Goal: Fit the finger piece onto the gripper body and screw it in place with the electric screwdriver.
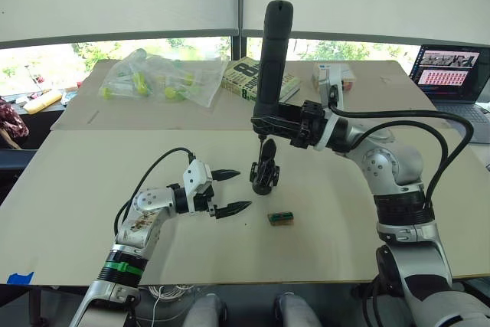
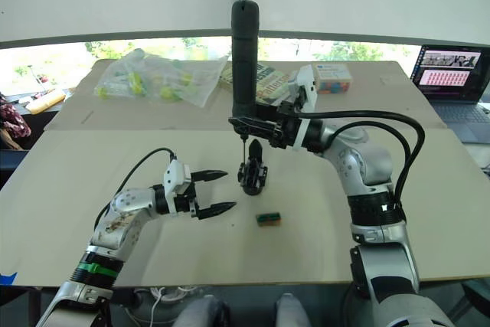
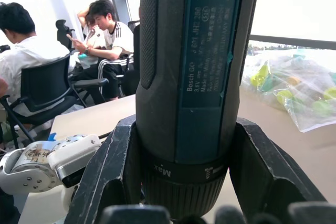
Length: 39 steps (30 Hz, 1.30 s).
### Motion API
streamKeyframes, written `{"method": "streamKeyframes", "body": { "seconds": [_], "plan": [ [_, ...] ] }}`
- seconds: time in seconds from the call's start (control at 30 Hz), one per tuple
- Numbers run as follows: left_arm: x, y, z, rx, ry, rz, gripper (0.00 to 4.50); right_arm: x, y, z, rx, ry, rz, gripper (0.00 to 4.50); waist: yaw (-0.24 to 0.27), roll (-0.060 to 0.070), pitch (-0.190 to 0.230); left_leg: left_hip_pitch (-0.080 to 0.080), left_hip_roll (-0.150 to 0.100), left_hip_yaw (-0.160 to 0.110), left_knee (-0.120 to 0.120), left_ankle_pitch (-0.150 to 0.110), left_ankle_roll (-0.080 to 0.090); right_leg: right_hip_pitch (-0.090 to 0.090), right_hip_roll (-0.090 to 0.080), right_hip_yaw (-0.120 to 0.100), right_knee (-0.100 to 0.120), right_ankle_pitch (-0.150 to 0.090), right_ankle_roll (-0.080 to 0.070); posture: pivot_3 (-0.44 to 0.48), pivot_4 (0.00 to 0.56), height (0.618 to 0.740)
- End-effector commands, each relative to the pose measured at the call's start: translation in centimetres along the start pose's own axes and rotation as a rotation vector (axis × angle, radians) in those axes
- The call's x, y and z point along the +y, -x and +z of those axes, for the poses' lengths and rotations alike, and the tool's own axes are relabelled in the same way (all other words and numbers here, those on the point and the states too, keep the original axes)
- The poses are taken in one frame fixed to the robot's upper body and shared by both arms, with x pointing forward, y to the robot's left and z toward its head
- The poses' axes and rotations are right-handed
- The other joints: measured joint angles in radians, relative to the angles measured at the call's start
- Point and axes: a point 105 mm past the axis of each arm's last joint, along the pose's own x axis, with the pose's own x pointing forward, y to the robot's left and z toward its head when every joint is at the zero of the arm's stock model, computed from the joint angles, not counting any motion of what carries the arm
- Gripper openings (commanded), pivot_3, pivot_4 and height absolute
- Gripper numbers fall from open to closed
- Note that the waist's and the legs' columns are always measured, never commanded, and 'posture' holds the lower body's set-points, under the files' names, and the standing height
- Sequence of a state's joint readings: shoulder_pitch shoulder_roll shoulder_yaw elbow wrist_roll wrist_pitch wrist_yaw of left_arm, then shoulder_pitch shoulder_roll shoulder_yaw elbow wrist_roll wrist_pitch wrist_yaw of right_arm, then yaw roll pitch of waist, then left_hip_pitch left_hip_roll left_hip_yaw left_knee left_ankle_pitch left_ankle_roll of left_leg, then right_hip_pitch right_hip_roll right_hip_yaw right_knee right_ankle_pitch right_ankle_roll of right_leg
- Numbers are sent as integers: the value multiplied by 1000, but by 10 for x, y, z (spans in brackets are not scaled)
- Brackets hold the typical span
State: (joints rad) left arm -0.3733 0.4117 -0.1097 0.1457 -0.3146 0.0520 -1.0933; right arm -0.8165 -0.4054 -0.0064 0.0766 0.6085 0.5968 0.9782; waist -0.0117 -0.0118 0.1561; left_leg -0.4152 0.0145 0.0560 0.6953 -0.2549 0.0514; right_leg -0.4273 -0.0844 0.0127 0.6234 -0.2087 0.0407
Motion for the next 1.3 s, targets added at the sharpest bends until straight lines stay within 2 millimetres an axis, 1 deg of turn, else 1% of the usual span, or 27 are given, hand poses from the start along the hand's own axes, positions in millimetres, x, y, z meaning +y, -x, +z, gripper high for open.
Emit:
{"method": "streamKeyframes", "body": {
  "seconds": [0.03,0.53,0.77,1.3],
  "plan": [
    [-1,0,3,-11,-28,-5,4500,5,1,27,-61,75,30,1924,0,0,0,0,0,0,0,0,0,0,0,0,0,0,0,0,150,740],
    [-2,-2,2,-12,-23,-6,4500,3,3,27,-40,70,34,1924,0,0,0,0,0,0,0,0,0,0,0,0,0,0,0,0,150,740],
    [-2,-1,1,-12,-21,-2,4500,4,2,23,-39,61,34,1924,0,0,0,0,0,0,0,0,0,0,0,0,0,0,0,0,150,740],
    [-3,-1,0,-13,-19,-1,4500,3,1,23,-37,40,28,1924,0,0,0,0,0,0,0,0,0,0,-1,0,0,0,0,0,150,740]
  ]
}}
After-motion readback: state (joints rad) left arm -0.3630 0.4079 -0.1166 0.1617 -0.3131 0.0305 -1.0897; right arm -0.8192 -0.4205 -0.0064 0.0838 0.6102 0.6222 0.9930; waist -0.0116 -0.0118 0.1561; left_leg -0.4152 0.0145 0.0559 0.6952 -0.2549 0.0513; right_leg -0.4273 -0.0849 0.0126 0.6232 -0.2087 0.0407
